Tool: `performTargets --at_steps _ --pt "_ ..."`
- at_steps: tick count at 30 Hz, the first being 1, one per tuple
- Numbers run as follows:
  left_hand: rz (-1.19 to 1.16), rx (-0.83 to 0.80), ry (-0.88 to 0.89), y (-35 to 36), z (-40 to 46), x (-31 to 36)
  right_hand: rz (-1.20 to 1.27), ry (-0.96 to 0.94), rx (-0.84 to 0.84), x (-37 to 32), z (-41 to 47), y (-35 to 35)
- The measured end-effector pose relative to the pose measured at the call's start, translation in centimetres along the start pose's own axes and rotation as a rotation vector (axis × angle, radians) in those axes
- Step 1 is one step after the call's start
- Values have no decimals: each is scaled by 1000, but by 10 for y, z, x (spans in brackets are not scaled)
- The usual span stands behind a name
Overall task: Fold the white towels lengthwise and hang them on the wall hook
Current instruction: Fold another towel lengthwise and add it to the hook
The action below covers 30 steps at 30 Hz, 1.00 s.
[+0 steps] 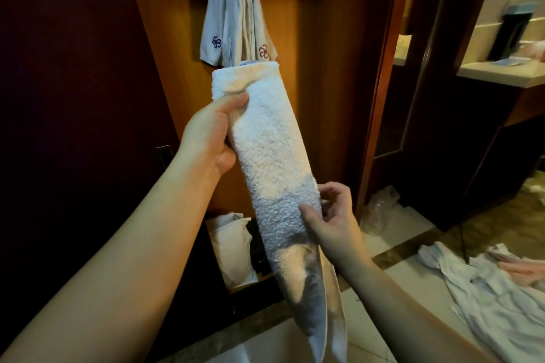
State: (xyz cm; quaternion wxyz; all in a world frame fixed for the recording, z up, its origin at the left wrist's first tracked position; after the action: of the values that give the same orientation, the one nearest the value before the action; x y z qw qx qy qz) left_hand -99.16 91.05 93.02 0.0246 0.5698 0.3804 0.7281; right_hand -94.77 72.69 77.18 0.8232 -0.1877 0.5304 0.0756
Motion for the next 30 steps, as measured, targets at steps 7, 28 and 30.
performTargets --at_steps 7,28,30 --pt "27 -33 31 7 -1 4 -139 -38 -26 -8 3 3" --pt "-25 -13 -51 -6 20 8 185 361 -625 17 15 14" --pt "-22 35 -83 -9 27 2 179 427 -845 22 9 13"
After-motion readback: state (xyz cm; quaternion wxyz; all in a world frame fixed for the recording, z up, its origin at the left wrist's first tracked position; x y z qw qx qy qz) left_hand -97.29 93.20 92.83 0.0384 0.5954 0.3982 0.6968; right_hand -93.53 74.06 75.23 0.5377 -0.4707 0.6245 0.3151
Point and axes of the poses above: each hand's wrist, its own z-axis towards the middle knuckle, its own y-axis out of the palm, x = y × z, the point moved 4 cm from there along z, towards the middle knuckle, and after that the axes turned 11 degrees about -z, right-handed, at the moved point
